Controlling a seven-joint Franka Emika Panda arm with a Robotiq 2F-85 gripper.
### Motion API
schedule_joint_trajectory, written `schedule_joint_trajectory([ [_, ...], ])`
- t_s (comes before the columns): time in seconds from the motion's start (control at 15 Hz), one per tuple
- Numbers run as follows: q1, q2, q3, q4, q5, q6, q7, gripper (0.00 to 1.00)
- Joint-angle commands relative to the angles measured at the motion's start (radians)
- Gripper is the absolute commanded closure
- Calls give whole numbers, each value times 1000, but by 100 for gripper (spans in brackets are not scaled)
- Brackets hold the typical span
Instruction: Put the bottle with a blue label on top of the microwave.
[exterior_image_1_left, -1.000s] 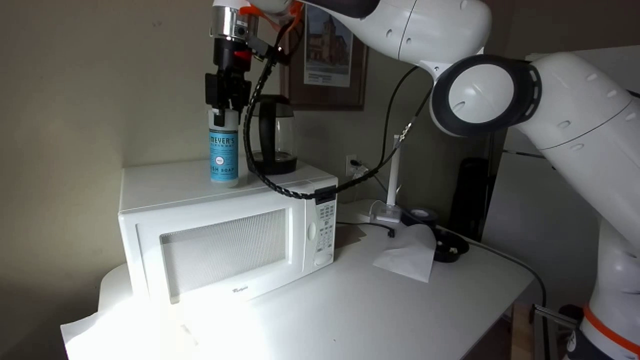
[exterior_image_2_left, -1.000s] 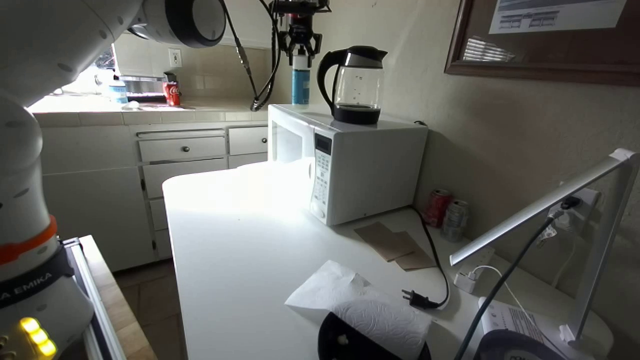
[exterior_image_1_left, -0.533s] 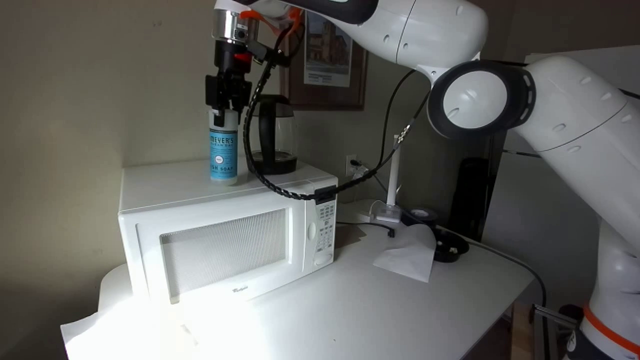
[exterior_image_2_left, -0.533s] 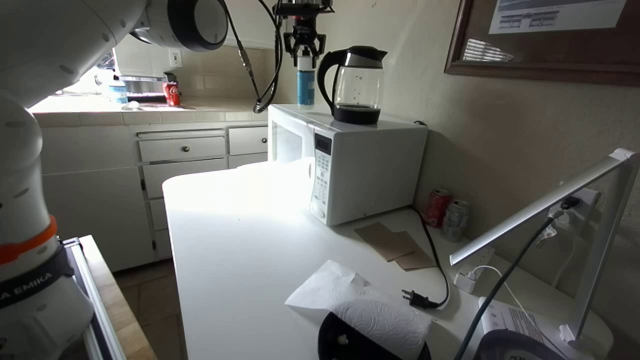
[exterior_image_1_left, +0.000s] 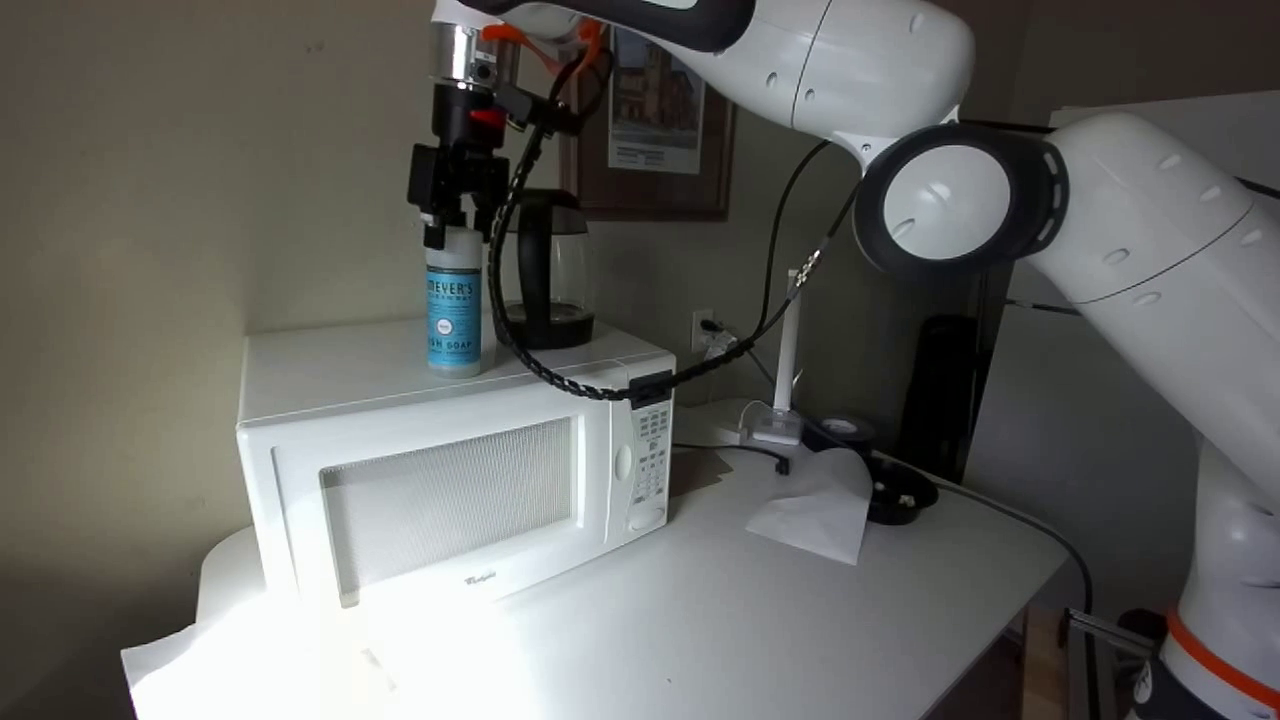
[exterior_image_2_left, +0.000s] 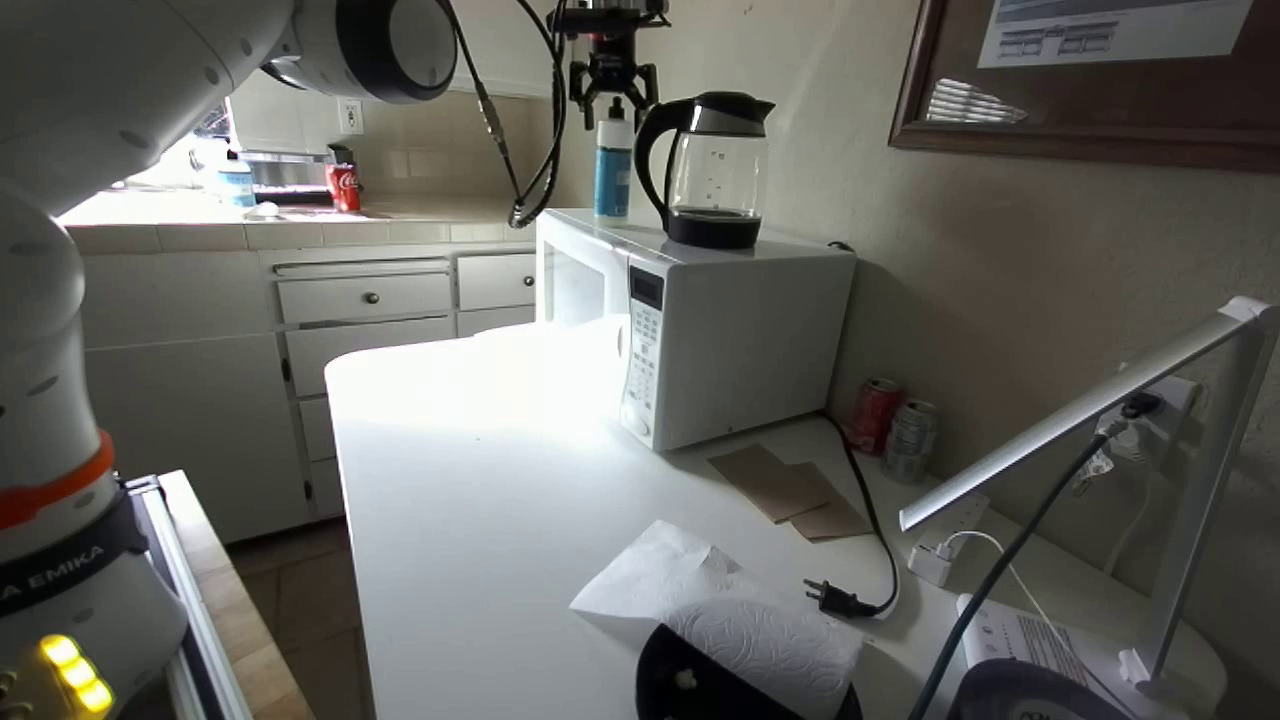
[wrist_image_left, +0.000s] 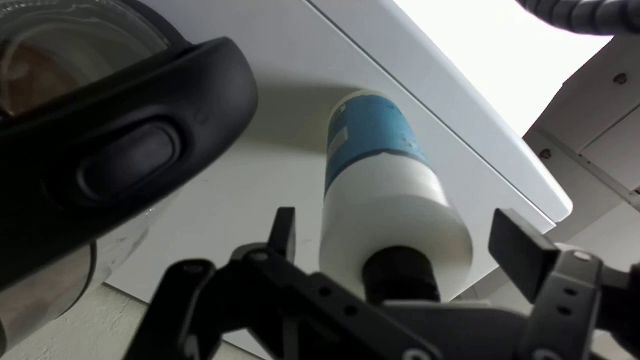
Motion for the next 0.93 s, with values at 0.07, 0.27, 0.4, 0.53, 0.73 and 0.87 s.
schedule_joint_trajectory([
  [0.07,5,-25,-10,-3,1,21,42,0],
  [0.27,30,-85,-21,14,-20,34,53,0],
  [0.4,44,-125,-16,29,-18,59,40,0],
  [0.53,50,-172,-1,42,-3,72,11,0],
  [0.73,49,-239,33,63,27,117,-92,0],
  [0.87,52,-237,22,49,11,108,-54,0],
])
